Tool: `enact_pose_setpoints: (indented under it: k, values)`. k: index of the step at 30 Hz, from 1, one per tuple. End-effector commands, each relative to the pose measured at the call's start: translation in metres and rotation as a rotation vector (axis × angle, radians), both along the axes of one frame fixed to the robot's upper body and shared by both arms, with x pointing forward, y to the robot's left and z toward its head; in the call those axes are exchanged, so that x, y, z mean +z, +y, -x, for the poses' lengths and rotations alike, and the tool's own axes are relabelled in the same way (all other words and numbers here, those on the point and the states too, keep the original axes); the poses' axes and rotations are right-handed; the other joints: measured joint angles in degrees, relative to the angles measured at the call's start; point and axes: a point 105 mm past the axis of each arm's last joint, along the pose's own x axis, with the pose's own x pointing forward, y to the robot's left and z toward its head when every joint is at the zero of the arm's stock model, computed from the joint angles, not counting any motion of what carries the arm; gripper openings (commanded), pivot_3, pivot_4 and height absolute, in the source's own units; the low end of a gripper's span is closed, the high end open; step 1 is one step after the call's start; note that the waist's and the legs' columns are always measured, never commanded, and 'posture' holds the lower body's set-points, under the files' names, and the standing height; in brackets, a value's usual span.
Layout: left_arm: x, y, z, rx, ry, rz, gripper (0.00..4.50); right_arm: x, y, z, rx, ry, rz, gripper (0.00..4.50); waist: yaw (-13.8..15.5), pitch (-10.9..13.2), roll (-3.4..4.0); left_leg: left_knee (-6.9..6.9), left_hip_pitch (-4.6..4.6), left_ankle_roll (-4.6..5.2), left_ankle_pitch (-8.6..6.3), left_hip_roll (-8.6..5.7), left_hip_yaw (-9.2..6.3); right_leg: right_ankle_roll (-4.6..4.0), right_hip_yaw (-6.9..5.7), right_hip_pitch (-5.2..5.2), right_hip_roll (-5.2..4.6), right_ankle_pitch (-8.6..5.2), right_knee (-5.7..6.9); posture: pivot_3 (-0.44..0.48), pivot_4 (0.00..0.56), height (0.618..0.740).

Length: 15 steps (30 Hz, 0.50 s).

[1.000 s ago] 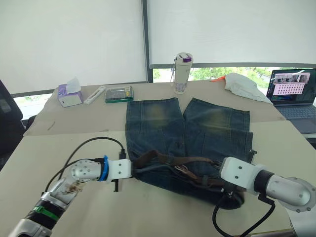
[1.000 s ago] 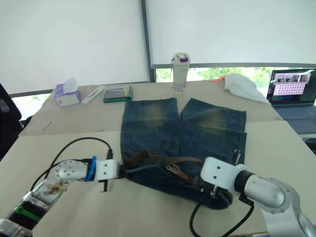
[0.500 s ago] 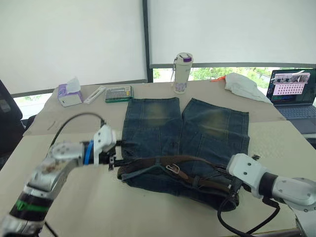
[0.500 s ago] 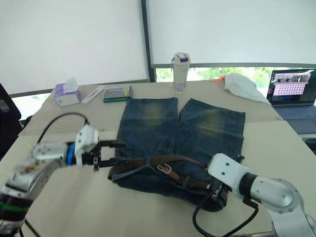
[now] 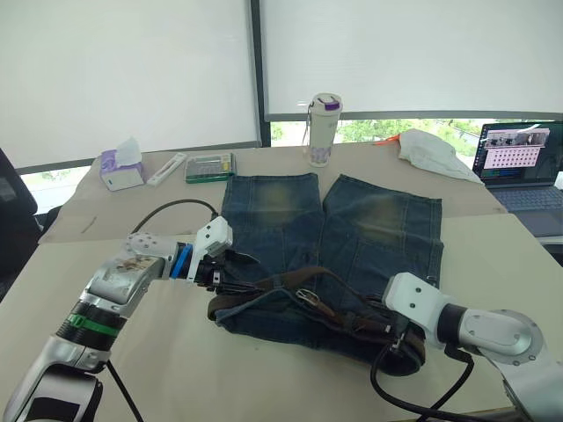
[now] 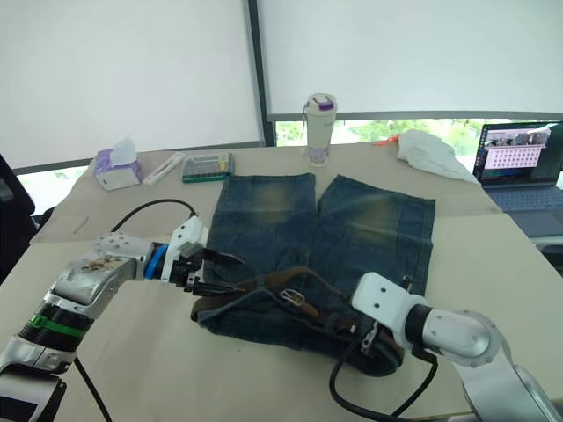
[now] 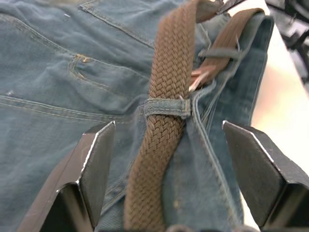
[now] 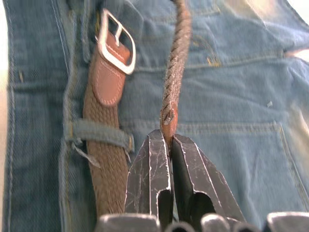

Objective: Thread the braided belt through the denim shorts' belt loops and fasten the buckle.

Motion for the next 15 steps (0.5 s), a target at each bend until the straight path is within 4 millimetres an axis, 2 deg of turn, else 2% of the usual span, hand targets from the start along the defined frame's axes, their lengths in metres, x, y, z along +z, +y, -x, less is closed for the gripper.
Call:
enact_pose_setpoints:
  k: [1, 4, 7, 11, 13, 15]
  values:
    - [-0.004, -0.014, -0.003, -0.045, -0.087, -0.054, 3.75, 0.004, 0.001, -0.002, -0.001, -0.047, 0.026, 0.00, 0.06, 0.00, 0.00, 0.01, -0.01, 0.00, 0.00, -0.01, 0.01, 0.00, 0.01, 0.01, -0.02, 0.00, 0.01, 0.000, 0.150, 0.740]
    - [-0.011, -0.011, -0.006, -0.004, 0.012, -0.035, 3.75, 0.006, 0.001, -0.002, -0.008, -0.056, 0.018, 0.00, -0.22, 0.00, -0.01, 0.01, 0.00, 0.00, 0.00, -0.01, 0.02, 0.00, 0.04, 0.00, -0.01, 0.00, 0.02, 0.000, 0.150, 0.740]
    - [-0.021, -0.002, -0.015, 0.024, 0.092, -0.061, 2.96, 0.006, 0.000, -0.001, 0.000, -0.057, 0.029, 0.00, -0.42, 0.00, 0.00, -0.01, 0.00, 0.00, 0.00, 0.03, 0.02, 0.00, 0.03, -0.04, 0.04, 0.00, 0.09, 0.000, 0.150, 0.740]
    - [-0.026, 0.007, -0.032, 0.016, 0.097, -0.107, 1.57, 0.001, 0.001, 0.004, 0.010, -0.048, 0.047, 0.00, -0.13, 0.00, -0.01, 0.05, 0.00, 0.01, -0.01, -0.03, 0.03, 0.00, -0.01, -0.02, 0.07, 0.00, 0.10, 0.000, 0.150, 0.740]
    - [-0.028, 0.007, -0.032, -0.021, 0.101, -0.129, 0.94, 0.001, 0.000, 0.007, 0.004, -0.049, 0.045, 0.00, -0.01, 0.00, -0.02, 0.13, -0.04, 0.04, -0.02, -0.08, 0.01, 0.01, -0.06, -0.01, 0.10, 0.00, 0.09, 0.000, 0.150, 0.740]
    - [-0.037, 0.009, -0.031, -0.069, 0.087, -0.187, 0.94, 0.002, 0.000, 0.010, -0.006, -0.053, 0.043, 0.00, -0.02, -0.01, -0.02, 0.18, -0.07, 0.06, -0.04, -0.10, 0.01, 0.01, -0.05, -0.01, 0.08, 0.00, 0.08, 0.000, 0.150, 0.740]
